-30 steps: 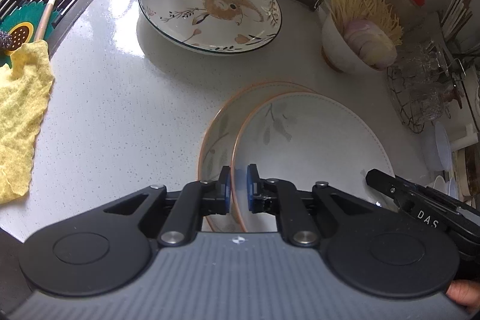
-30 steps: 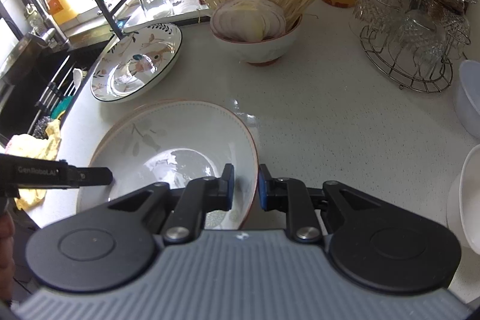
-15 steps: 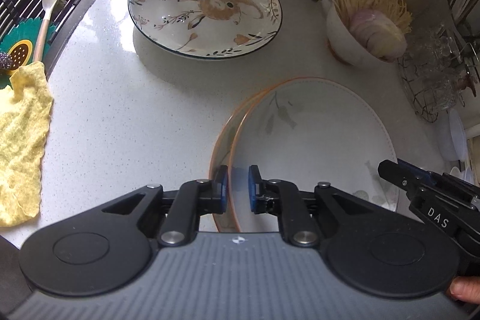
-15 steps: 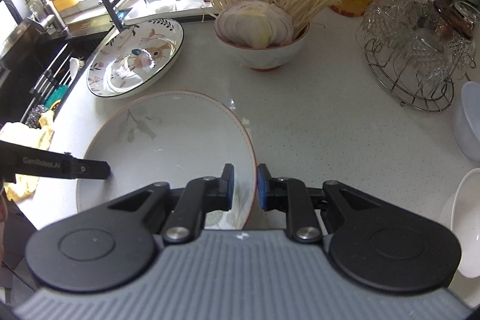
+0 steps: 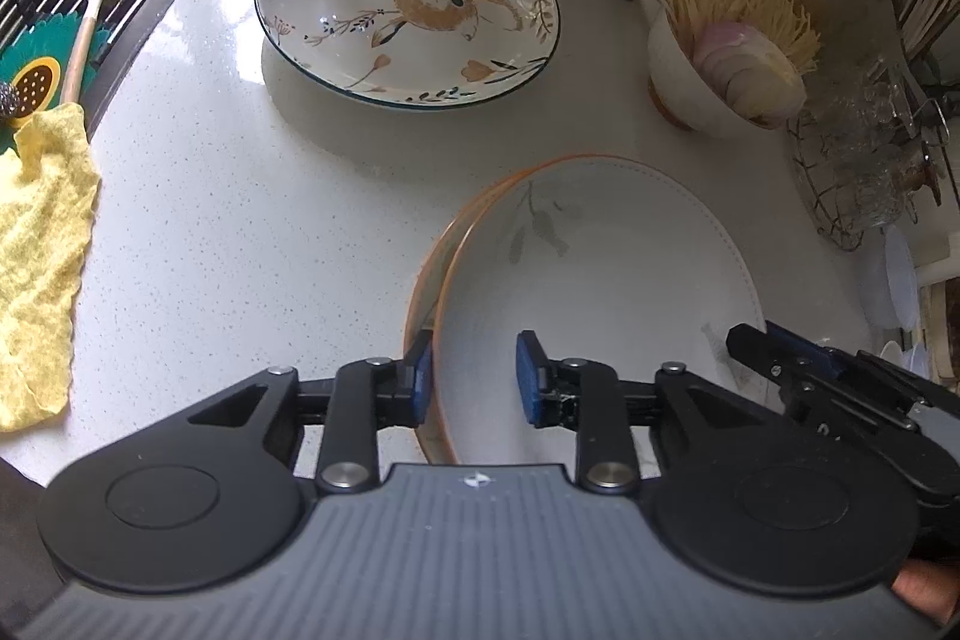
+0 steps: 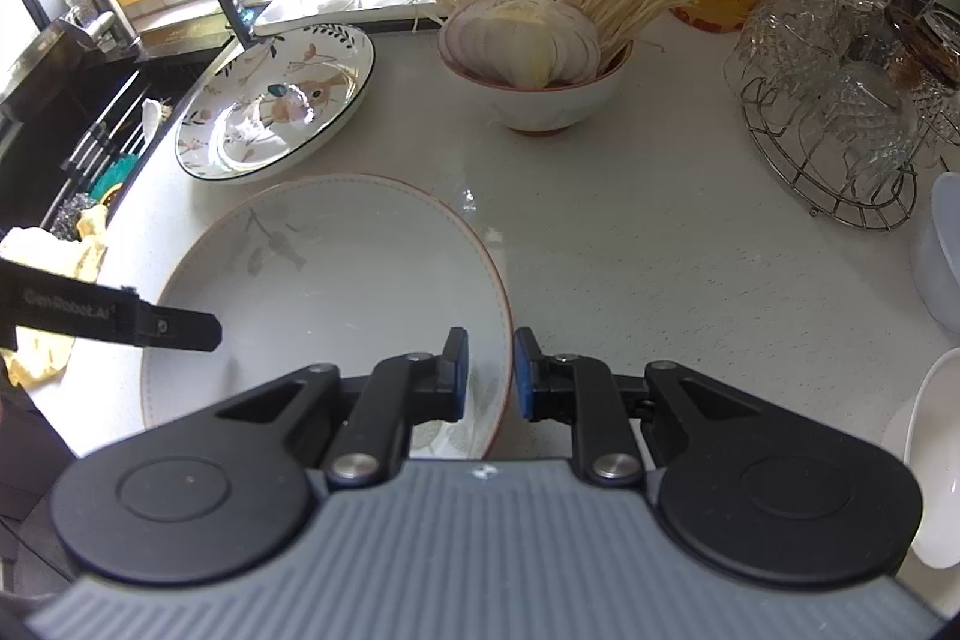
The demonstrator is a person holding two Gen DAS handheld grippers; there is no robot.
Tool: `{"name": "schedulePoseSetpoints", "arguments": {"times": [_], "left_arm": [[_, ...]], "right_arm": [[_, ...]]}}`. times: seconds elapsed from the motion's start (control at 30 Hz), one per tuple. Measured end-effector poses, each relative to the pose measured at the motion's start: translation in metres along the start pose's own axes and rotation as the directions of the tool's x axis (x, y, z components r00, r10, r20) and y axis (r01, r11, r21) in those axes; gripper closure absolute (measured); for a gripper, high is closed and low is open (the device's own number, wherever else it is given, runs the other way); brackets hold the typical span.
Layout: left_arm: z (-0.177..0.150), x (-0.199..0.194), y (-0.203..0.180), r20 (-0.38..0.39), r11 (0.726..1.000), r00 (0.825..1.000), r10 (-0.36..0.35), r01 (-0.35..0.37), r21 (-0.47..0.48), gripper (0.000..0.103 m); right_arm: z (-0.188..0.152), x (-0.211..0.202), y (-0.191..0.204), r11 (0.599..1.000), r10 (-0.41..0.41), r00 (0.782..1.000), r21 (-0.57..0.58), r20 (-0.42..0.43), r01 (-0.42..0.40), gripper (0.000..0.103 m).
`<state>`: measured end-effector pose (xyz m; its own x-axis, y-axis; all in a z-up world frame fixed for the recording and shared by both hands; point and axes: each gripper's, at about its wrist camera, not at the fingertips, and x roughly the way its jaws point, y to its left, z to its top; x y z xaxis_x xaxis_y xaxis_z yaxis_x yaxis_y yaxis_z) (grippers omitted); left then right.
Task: Organize plates and bowls
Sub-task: 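Lower the plate onto the other leaf plate and open both grippers, then withdraw both grippers from the stacked plates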
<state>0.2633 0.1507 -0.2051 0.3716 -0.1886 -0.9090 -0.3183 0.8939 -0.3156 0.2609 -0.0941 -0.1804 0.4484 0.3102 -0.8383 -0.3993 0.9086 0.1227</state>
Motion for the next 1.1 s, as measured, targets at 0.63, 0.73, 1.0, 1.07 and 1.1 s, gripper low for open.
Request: {"name": "schedulePoseSetpoints", "arguments": {"times": [0.63,0.73,1.0,1.07,1.1], "left_arm": [[-0.001,-0.031,0.009,0.069,0.996,0.996,-0.053,0.058,-0.066,0.042],[-0.003,-0.040,0.012,0.098,0.995,0.993,-0.066,0.073,-0.065,0.042],[-0.011,-0.089,0.002,0.231,0.998,0.972,-0.041,0.029,0.057,0.042],[-0.012,-0.106,-0.001,0.268,0.996,0.962,-0.049,0.027,0.083,0.042],[-0.013,-0.114,-0.003,0.286,0.995,0.957,-0.047,0.020,0.097,0.042]], "right_arm": [[-0.011,0.008,0.004,1.000,0.004,1.000,0.031,-0.017,-0.003,0.083],[-0.009,0.002,0.003,0.999,-0.002,1.000,0.049,0.005,0.002,0.084],[0.006,-0.040,0.002,0.993,0.036,0.993,0.105,0.116,-0.048,0.083],[0.009,-0.056,0.004,0.992,0.043,0.987,0.111,0.156,-0.060,0.083],[0.011,-0.065,0.007,0.991,0.046,0.983,0.116,0.178,-0.067,0.083]]}}
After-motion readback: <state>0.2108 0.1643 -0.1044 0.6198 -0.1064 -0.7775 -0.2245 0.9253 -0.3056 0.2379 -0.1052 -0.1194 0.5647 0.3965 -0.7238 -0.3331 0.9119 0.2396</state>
